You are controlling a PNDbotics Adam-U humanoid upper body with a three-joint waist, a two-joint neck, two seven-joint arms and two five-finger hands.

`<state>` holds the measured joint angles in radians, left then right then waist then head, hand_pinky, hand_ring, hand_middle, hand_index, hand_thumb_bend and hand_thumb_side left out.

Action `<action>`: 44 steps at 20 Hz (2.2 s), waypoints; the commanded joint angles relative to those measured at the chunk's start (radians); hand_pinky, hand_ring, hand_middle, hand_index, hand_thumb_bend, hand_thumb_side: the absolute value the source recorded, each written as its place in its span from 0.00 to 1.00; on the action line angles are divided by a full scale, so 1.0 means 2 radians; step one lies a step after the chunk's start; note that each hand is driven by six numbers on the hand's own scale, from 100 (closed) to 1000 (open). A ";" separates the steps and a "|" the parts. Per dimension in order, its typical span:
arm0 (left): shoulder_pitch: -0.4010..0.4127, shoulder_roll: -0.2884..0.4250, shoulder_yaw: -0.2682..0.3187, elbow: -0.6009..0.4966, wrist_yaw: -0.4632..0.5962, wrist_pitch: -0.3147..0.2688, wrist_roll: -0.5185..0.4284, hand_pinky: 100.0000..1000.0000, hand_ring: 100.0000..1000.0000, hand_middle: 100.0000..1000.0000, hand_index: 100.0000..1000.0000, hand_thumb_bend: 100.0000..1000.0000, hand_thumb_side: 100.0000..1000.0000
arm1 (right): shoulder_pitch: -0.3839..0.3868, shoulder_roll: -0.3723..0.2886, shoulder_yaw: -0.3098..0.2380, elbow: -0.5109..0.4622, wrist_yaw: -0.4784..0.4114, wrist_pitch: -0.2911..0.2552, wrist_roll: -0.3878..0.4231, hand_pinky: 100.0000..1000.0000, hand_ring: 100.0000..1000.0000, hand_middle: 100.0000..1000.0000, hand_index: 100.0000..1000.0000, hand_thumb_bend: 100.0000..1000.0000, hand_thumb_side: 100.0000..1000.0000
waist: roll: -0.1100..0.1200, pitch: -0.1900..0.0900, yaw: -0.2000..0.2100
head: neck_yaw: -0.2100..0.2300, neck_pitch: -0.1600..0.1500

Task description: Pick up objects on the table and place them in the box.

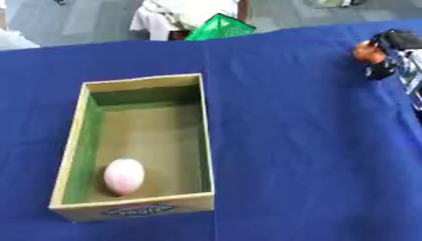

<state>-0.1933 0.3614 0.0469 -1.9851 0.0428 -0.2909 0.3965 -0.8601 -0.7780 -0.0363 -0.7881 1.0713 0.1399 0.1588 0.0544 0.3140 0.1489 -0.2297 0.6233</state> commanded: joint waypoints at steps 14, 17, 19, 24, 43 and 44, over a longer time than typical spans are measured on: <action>-0.003 0.009 0.003 -0.007 -0.002 -0.002 -0.002 0.73 0.86 0.71 0.73 0.09 0.85 | 0.021 -0.036 0.022 -0.078 -0.050 -0.009 -0.096 0.54 0.51 0.47 0.62 0.00 0.00 | -0.006 -0.011 -0.001 | -0.002 0.008; -0.002 0.012 0.004 -0.007 -0.003 -0.002 -0.001 0.73 0.86 0.71 0.73 0.08 0.84 | 0.030 -0.051 0.041 -0.111 -0.069 -0.027 -0.105 0.54 0.52 0.47 0.62 0.00 0.00 | -0.008 -0.013 -0.002 | 0.001 0.014; -0.003 0.013 0.004 -0.007 -0.004 -0.002 -0.001 0.73 0.86 0.71 0.73 0.09 0.84 | 0.036 -0.059 0.052 -0.135 -0.083 -0.042 -0.116 0.54 0.51 0.47 0.62 0.00 0.00 | -0.010 -0.014 -0.004 | 0.003 0.018; -0.003 0.014 0.004 -0.007 -0.004 -0.002 0.000 0.73 0.86 0.71 0.73 0.09 0.84 | 0.057 -0.076 0.091 -0.197 -0.121 -0.080 -0.136 0.54 0.52 0.48 0.62 0.00 0.00 | -0.013 -0.017 -0.005 | 0.008 0.025; -0.005 0.013 -0.002 -0.007 0.002 -0.003 -0.006 0.73 0.86 0.71 0.73 0.10 0.83 | 0.017 -0.003 0.208 -0.436 -0.218 -0.209 -0.078 0.52 0.49 0.47 0.62 0.00 0.00 | -0.019 -0.032 0.005 | -0.011 0.045; -0.005 0.013 -0.003 -0.007 0.003 -0.002 -0.007 0.73 0.86 0.71 0.73 0.10 0.83 | 0.007 0.008 0.212 -0.449 -0.225 -0.209 -0.071 0.52 0.49 0.47 0.62 0.00 0.00 | -0.020 -0.032 0.006 | -0.013 0.046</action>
<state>-0.1941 0.3623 0.0406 -1.9851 0.0443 -0.2948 0.3891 -0.8223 -0.7628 0.3940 -1.6374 0.6420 -0.2711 0.0001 0.0160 0.2702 0.1622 -0.2473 0.7063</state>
